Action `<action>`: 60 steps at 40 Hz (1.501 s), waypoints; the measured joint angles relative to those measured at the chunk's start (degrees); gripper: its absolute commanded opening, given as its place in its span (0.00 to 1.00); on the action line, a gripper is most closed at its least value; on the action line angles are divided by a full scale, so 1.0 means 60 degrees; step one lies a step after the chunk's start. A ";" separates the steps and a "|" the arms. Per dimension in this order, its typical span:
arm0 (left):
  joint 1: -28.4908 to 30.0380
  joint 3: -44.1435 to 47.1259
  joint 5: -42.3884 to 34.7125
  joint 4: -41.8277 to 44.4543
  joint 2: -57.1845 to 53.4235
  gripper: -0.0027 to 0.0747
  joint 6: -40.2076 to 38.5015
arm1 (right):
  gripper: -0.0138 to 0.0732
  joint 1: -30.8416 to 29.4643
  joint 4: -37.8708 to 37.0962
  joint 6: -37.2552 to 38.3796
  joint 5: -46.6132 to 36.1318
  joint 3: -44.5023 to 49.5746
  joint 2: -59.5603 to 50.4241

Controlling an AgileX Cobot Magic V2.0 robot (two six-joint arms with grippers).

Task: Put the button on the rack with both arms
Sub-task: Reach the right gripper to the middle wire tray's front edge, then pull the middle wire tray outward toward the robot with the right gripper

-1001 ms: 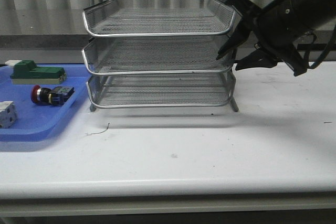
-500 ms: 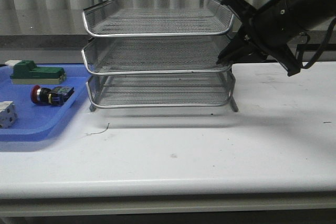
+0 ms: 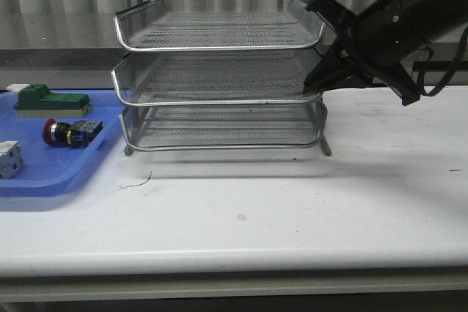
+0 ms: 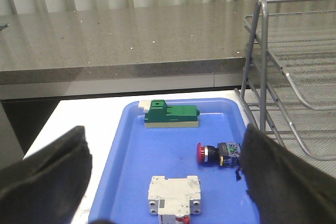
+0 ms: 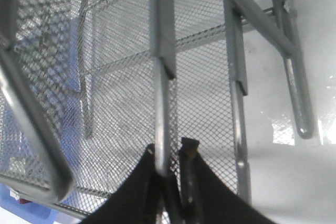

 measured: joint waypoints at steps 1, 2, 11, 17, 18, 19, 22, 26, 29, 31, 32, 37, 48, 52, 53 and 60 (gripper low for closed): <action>0.0000 0.0000 0.0000 0.0000 0.0000 0.74 0.0000 | 0.27 0.0000 -0.0057 0.0000 0.0031 0.0000 0.0000; 0.0000 0.0000 0.0000 0.0000 0.0000 0.74 0.0000 | 0.27 0.0000 -0.0106 0.0000 0.0052 0.0000 0.0000; 0.0000 0.0000 0.0000 0.0000 0.0000 0.74 0.0000 | 0.27 0.0000 -0.0205 -0.0259 0.0168 0.0382 -0.0266; 0.0000 0.0000 0.0000 0.0000 0.0000 0.74 0.0000 | 0.27 0.0000 -0.0214 -0.0465 0.0265 0.0888 -0.0675; 0.0000 0.0000 0.0000 0.0000 0.0000 0.74 0.0000 | 0.27 0.0000 -0.0228 -0.0516 0.0265 0.1003 -0.0739; 0.0000 0.0000 0.0000 0.0000 0.0000 0.74 0.0000 | 0.27 0.0000 -0.0228 -0.0565 0.0265 0.1090 -0.0825; 0.0000 0.0000 0.0000 0.0000 0.0000 0.74 0.0000 | 0.27 0.0000 -0.0250 -0.0702 0.0340 0.1410 -0.1050; 0.0000 0.0000 0.0000 0.0000 0.0000 0.74 0.0000 | 0.27 0.0000 -0.0250 -0.0776 0.0407 0.1861 -0.1388; 0.0000 0.0000 0.0000 0.0000 0.0000 0.74 0.0000 | 0.27 0.0000 -0.0250 -0.0832 0.0407 0.2216 -0.1694; 0.0000 0.0000 0.0000 0.0000 0.0000 0.74 0.0000 | 0.27 0.0020 -0.0250 -0.0933 0.0384 0.2493 -0.1900; 0.0000 0.0000 0.0000 0.0000 0.0000 0.74 0.0000 | 0.27 0.0020 -0.0250 -0.1013 0.0384 0.2599 -0.1992; 0.0000 0.0000 0.0000 0.0000 0.0000 0.74 0.0000 | 0.27 0.0020 -0.0157 -0.1143 0.0405 0.3182 -0.2483; 0.0000 0.0000 0.0000 0.0000 0.0000 0.74 0.0000 | 0.27 0.0020 0.0303 -0.1571 0.0581 0.4300 -0.3124; 0.0000 0.0000 0.0000 0.0000 0.0000 0.74 0.0000 | 0.30 0.0020 0.0632 -0.1841 0.0581 0.4523 -0.3226; 0.0000 0.0000 0.0000 0.0000 0.0000 0.74 0.0000 | 0.33 0.0020 0.0709 -0.1899 0.0581 0.4540 -0.3243; 0.0000 0.0000 0.0000 0.0000 0.0000 0.74 0.0000 | 0.63 0.0020 0.1028 -0.2462 0.0701 0.4656 -0.3243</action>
